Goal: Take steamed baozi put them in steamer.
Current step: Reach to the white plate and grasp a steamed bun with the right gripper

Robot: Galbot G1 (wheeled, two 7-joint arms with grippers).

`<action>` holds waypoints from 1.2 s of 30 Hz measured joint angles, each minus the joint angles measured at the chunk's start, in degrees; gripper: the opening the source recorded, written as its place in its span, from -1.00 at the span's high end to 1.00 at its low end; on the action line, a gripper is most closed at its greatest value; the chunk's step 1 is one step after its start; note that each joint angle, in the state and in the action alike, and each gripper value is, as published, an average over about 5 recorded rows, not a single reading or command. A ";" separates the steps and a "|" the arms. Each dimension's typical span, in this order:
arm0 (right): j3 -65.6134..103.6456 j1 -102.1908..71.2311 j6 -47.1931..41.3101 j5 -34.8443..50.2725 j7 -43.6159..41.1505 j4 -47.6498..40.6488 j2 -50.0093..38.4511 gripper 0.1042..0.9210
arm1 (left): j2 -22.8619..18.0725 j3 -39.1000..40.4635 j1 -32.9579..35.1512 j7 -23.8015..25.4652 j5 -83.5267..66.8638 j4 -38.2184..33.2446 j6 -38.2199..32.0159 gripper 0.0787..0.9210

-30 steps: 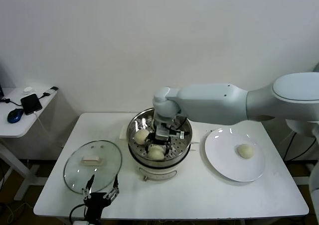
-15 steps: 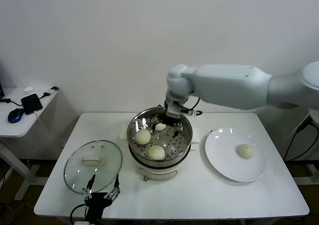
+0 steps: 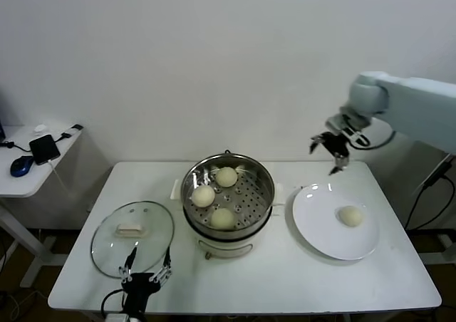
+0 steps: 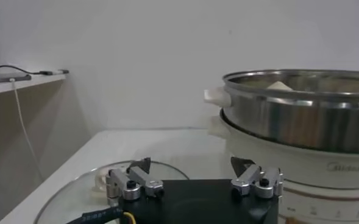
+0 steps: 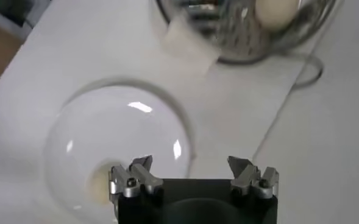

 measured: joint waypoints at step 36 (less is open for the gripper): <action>29.22 -34.76 -7.31 -14.99 1.08 -19.51 0.09 -0.50 | -1.08 -0.04 1.97 0.02 1.19 0.30 -0.40 -0.77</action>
